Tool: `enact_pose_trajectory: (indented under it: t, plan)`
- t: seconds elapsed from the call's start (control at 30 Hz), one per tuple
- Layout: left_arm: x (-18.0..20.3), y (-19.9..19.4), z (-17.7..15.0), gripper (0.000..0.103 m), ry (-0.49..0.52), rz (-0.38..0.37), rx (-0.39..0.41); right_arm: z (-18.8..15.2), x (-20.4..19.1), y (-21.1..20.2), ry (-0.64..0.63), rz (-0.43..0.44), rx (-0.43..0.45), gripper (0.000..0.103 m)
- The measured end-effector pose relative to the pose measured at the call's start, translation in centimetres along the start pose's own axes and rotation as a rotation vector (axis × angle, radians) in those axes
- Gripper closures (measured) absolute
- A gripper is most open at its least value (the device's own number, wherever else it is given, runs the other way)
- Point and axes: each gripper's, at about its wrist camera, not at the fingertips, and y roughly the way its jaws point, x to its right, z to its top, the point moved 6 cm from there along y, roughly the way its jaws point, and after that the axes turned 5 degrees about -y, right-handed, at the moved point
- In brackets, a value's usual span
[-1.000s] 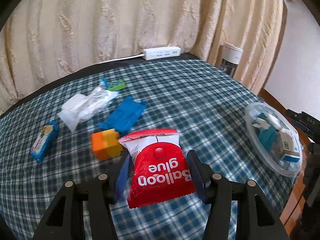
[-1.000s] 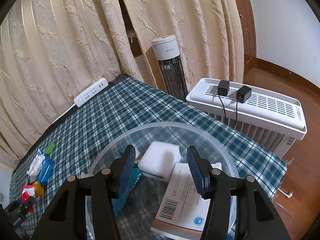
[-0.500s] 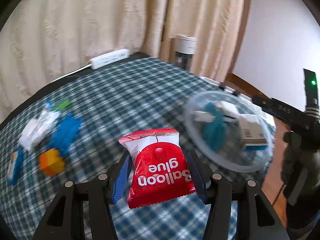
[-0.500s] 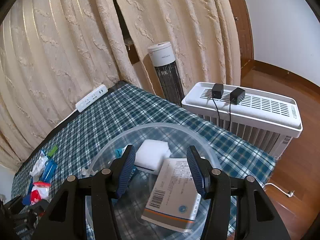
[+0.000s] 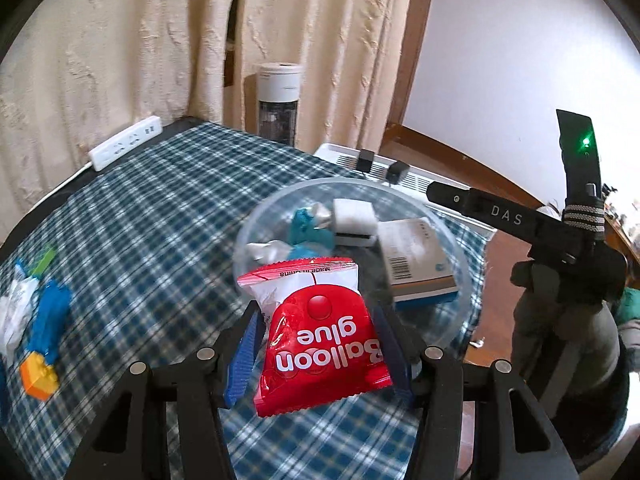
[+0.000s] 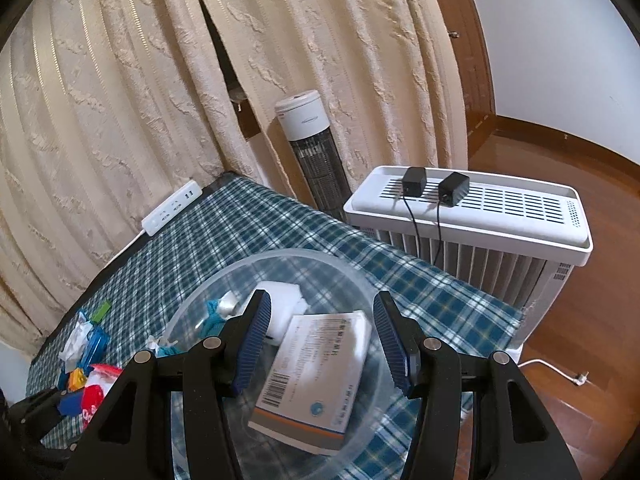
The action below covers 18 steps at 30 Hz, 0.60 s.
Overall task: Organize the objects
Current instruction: 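Carry the red glue packet over the clear bowl and release it with the left tool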
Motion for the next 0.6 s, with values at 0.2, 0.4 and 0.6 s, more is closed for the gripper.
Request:
enact_pose_trajectory:
  t: [0.2, 0.4, 0.6]
  plan:
    - [1.1, 1.4, 0.0, 0.044, 0.014, -0.029, -0.027, -0.2, 1.3, 0.1, 0.019, -0.01, -0.007, 0.048]
    - [2.3, 2.2, -0.1, 0.044, 0.04, -0.062, -0.043, -0.5, 1.8, 0.5, 0.028, -0.01, -0.016, 0.048]
    - [2.6, 3.3, -0.1, 0.044, 0.042, -0.07, -0.057, -0.7, 2.2, 0.6, 0.035, -0.008, -0.019, 0.048]
